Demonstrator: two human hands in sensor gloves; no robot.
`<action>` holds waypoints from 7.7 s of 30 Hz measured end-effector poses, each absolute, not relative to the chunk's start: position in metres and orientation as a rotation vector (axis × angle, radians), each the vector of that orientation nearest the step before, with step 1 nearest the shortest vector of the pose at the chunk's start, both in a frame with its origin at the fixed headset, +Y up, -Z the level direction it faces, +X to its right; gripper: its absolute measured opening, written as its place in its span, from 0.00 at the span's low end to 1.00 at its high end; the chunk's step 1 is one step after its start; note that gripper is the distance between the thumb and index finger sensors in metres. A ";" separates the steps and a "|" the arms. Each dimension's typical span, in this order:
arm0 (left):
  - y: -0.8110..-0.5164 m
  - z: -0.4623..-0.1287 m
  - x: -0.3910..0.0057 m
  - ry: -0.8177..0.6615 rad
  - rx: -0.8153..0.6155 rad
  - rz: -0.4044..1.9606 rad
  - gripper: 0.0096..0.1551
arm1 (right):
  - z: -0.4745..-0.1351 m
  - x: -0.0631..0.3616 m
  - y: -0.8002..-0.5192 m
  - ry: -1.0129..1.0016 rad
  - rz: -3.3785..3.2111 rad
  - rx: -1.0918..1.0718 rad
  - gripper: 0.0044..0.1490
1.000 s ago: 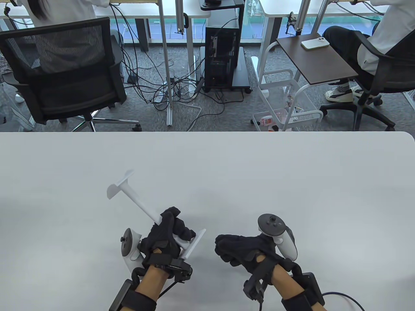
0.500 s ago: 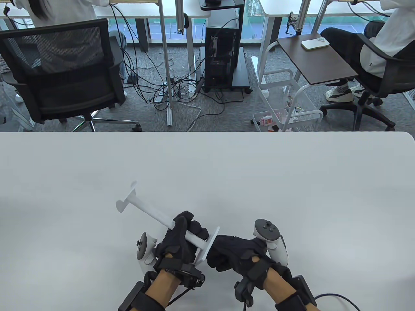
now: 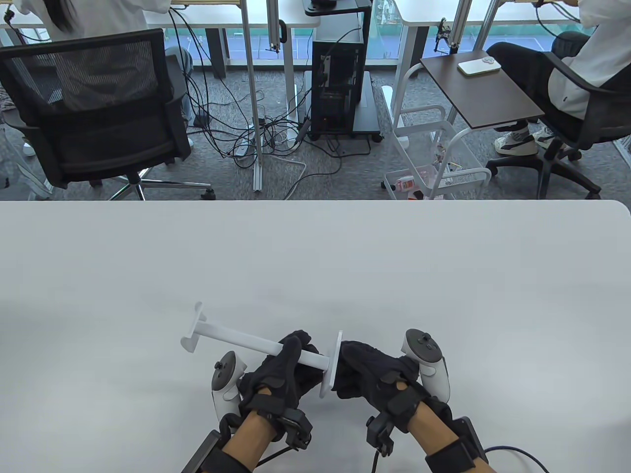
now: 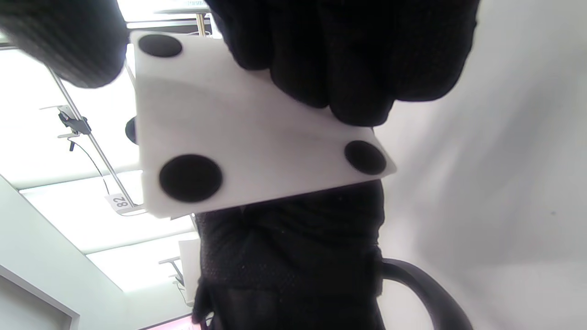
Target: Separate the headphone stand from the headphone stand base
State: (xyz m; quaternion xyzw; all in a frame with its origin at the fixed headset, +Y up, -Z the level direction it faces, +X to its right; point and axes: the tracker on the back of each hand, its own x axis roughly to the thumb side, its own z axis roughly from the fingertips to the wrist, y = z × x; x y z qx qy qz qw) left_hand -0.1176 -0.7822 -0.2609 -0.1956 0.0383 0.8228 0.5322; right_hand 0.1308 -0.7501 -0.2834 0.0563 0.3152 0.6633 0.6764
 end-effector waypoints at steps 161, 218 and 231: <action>-0.748 -0.262 -0.109 -0.209 -0.235 0.046 0.50 | -0.322 0.351 -0.779 0.372 2.602 -1.248 0.37; -0.756 -0.279 -0.111 -0.127 -0.245 0.039 0.54 | -0.311 0.152 -0.735 0.285 2.974 -0.005 0.64; -0.760 -0.283 -0.106 -0.142 -0.330 0.006 0.66 | -0.317 0.165 -0.753 0.467 2.979 -0.055 0.72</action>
